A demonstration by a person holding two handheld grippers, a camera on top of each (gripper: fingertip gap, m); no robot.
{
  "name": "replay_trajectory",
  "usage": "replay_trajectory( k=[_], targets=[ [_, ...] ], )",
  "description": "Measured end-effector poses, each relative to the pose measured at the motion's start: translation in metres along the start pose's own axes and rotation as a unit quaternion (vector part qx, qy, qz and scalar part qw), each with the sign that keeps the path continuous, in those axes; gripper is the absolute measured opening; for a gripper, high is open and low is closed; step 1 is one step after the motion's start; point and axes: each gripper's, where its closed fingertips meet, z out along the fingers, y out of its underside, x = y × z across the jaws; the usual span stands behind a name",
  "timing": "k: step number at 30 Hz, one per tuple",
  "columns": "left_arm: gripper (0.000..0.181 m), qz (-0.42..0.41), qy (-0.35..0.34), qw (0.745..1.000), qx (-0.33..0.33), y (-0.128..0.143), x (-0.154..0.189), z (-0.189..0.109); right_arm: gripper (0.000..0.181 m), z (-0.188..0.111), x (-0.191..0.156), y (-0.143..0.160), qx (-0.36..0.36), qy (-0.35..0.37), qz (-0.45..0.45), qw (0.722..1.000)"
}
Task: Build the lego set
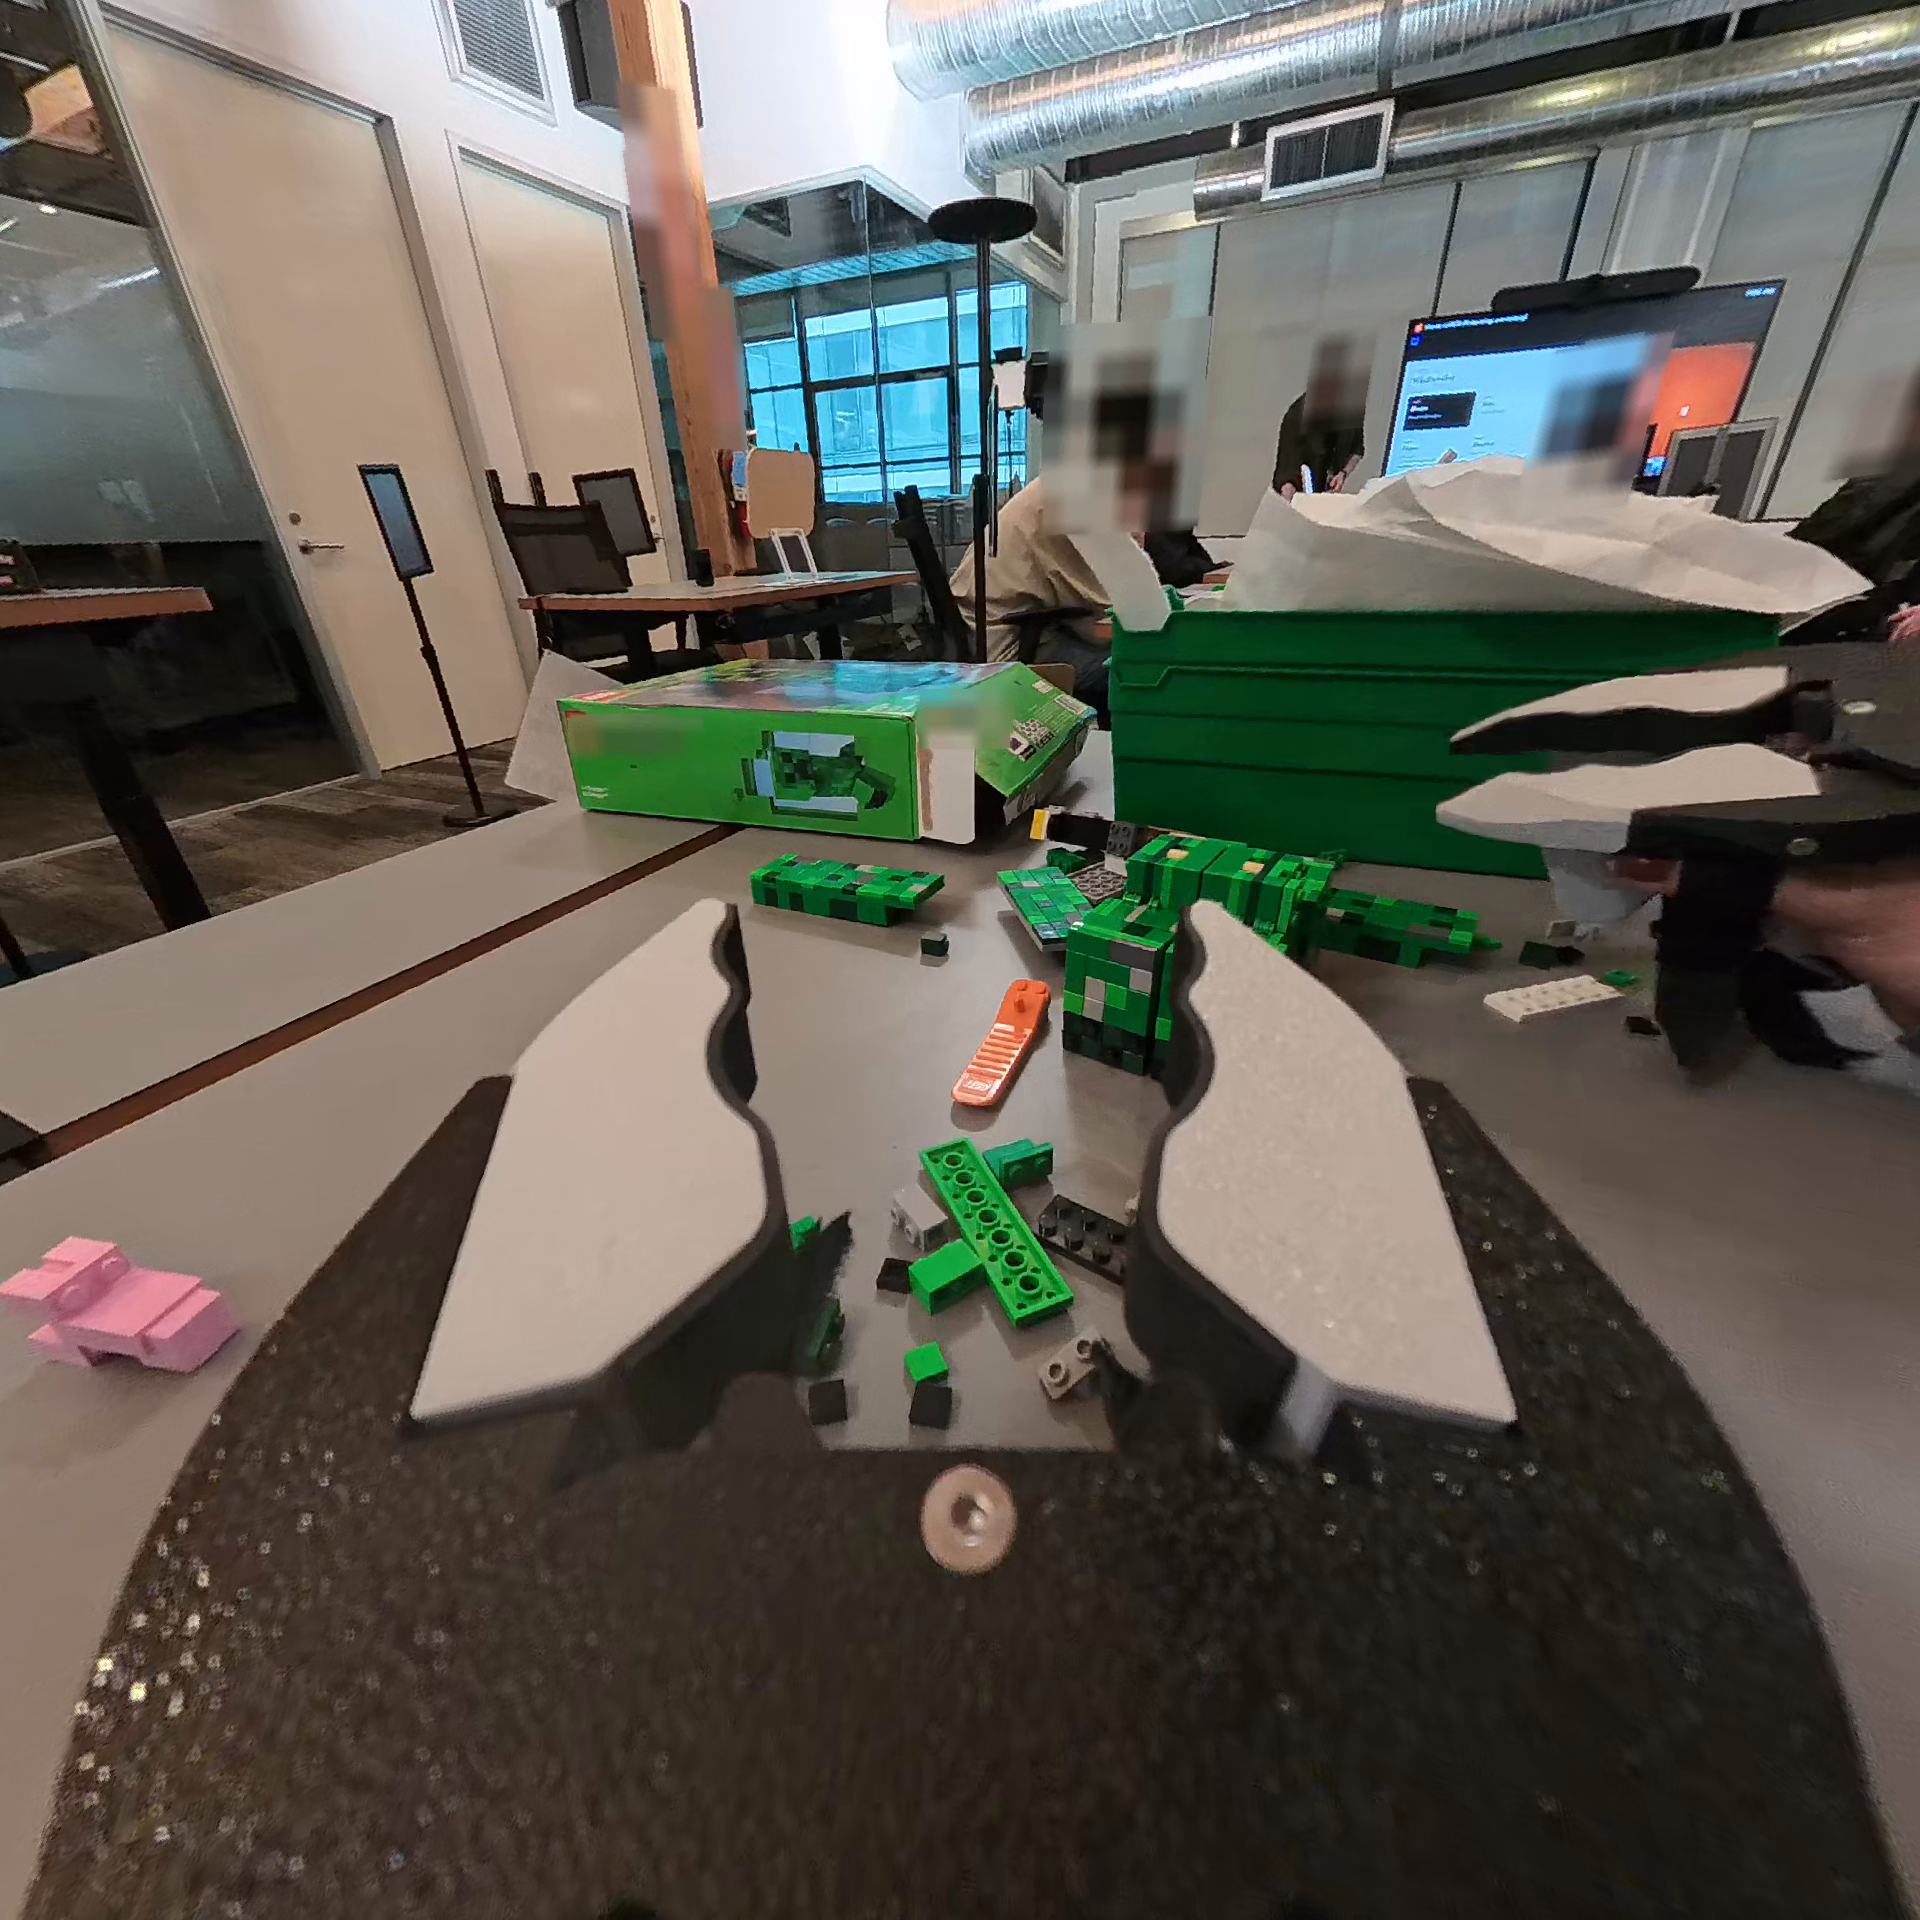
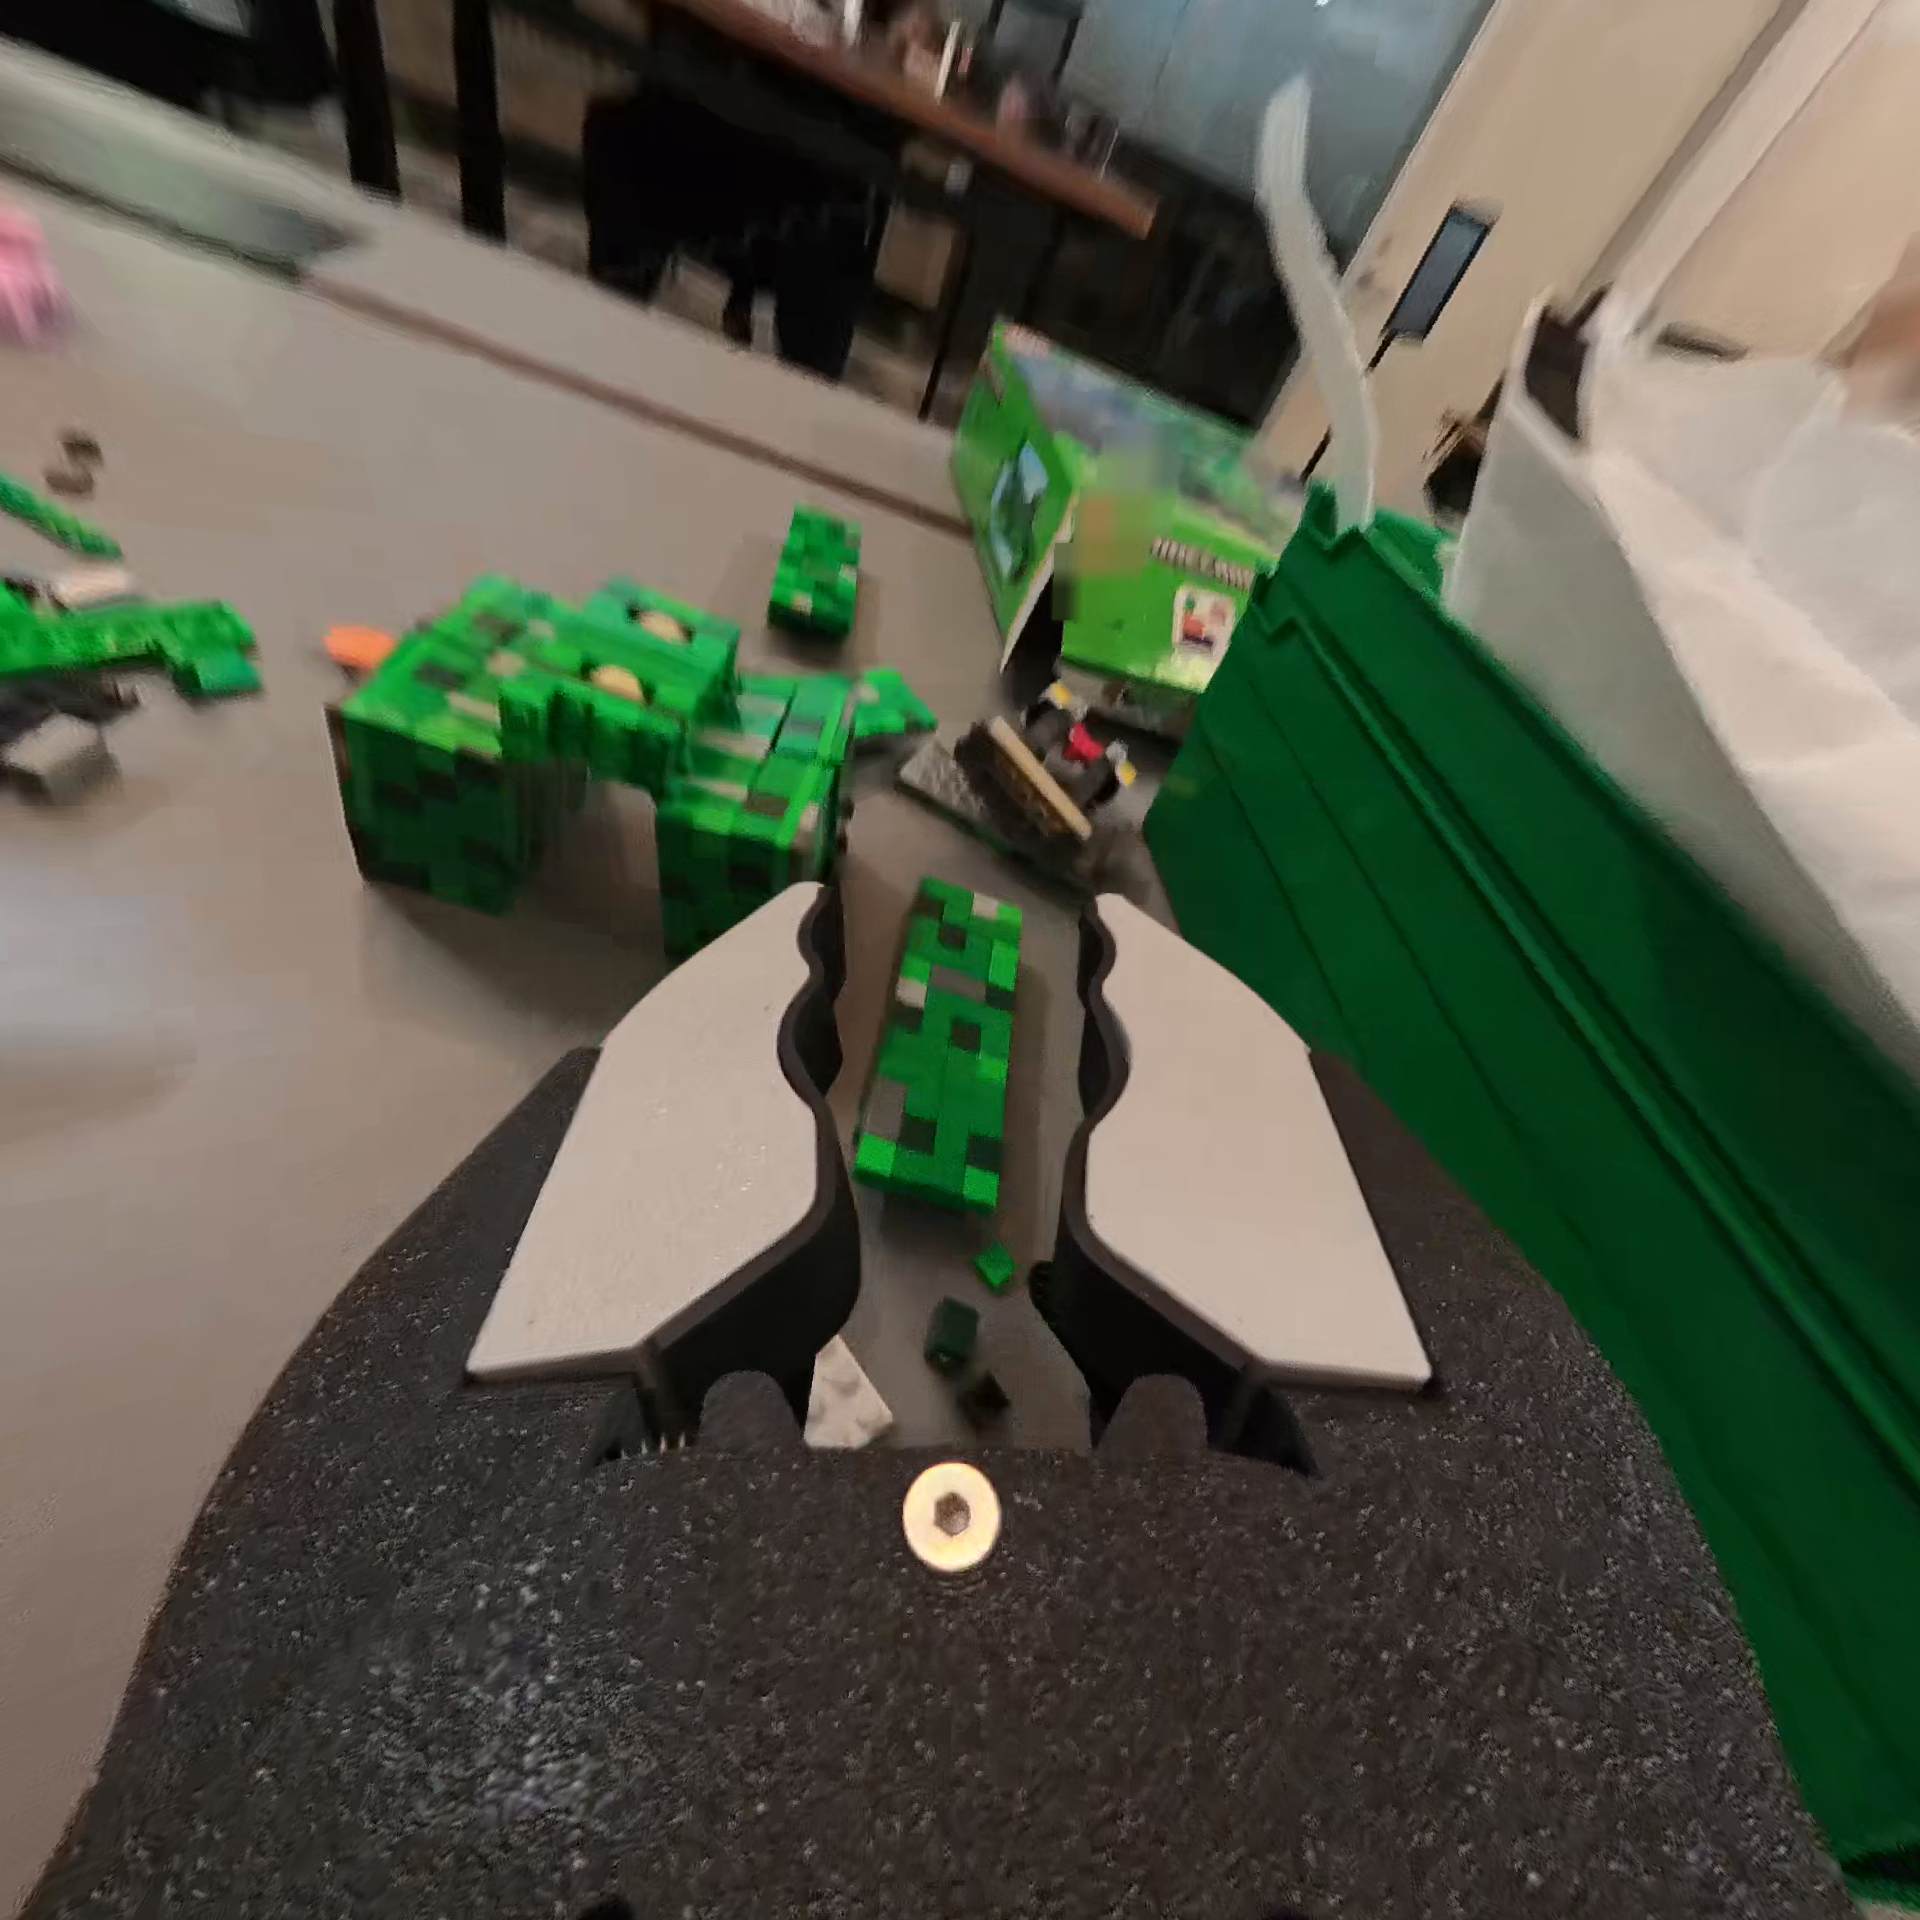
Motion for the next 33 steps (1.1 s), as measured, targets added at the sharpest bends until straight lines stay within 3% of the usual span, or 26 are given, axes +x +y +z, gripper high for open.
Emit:
replay_trajectory(
  k=[6, 12, 16, 26, 33],
  targets=[
    [0.075, 0.023, 0.005, 1.000, -0.008, 0.002, 0.006, 0.002, 0.046, 0.005, -0.004, 0.052, -0.204, -0.079, 0.000, 0.976],
    [0.074, 0.058, 0.012, 0.998, -0.015, 0.004, 0.014, 0.003, 0.048, 0.010, -0.008, 0.065, -0.252, -0.123, 0.092, 0.955],
    [0.074, 0.077, 0.015, 0.997, -0.019, 0.006, 0.018, 0.003, 0.048, 0.008, -0.006, 0.077, -0.293, -0.116, 0.089, 0.945],
    [0.073, 0.085, 0.018, 0.996, -0.022, 0.007, 0.020, 0.004, 0.036, 0.012, -0.008, 0.078, -0.304, -0.127, 0.069, 0.942],
    [0.072, 0.089, 0.020, 0.996, -0.024, 0.008, 0.021, 0.004, 0.036, 0.009, 0.006, 0.058, -0.256, -0.105, 0.080, 0.958]
  ],
)
